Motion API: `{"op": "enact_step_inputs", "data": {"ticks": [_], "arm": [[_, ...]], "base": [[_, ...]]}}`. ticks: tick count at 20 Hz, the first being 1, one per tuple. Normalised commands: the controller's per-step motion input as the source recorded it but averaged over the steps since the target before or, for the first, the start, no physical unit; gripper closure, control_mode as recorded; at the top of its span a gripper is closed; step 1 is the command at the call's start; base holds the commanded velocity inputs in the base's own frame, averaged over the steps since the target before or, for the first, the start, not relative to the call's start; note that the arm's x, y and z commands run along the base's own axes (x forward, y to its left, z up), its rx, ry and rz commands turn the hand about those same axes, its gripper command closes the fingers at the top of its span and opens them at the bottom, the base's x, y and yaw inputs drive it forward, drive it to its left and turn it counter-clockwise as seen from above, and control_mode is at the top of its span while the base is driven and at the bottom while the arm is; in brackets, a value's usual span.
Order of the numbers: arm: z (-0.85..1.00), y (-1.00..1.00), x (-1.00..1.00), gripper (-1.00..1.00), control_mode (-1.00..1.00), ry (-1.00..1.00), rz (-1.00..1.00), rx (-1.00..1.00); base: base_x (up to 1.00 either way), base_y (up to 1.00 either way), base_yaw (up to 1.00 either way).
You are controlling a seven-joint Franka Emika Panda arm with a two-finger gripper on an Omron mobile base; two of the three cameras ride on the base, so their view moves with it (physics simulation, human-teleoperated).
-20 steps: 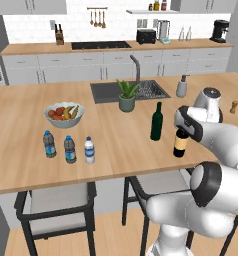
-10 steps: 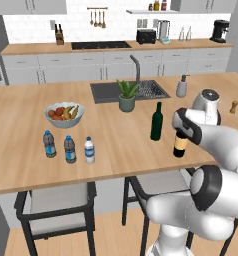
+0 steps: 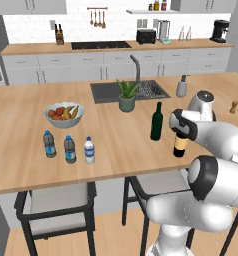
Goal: Move the plastic bottles in the middle to the plastics group, and the glass bottles in the middle to the glass group.
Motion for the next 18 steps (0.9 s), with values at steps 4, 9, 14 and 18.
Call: {"op": "enact_step_inputs", "data": {"ticks": [4, 9, 14, 18], "arm": [[-0.08, 0.0, 0.28, -1.0, -1.0, 0.0, 0.0, 0.0], [-0.18, -0.05, 0.03, -1.0, -1.0, 0.0, 0.0, 0.0], [-0.26, -0.17, 0.02, -1.0, -1.0, 0.0, 0.0, 0.0], [-0.16, -0.1, 0.02, -1.0, -1.0, 0.0, 0.0, 0.0]], "base": [[0.0, 0.0, 0.0], [0.0, 0.0, 0.0], [0.0, 0.0, 0.0], [0.0, 0.0, 0.0]]}}
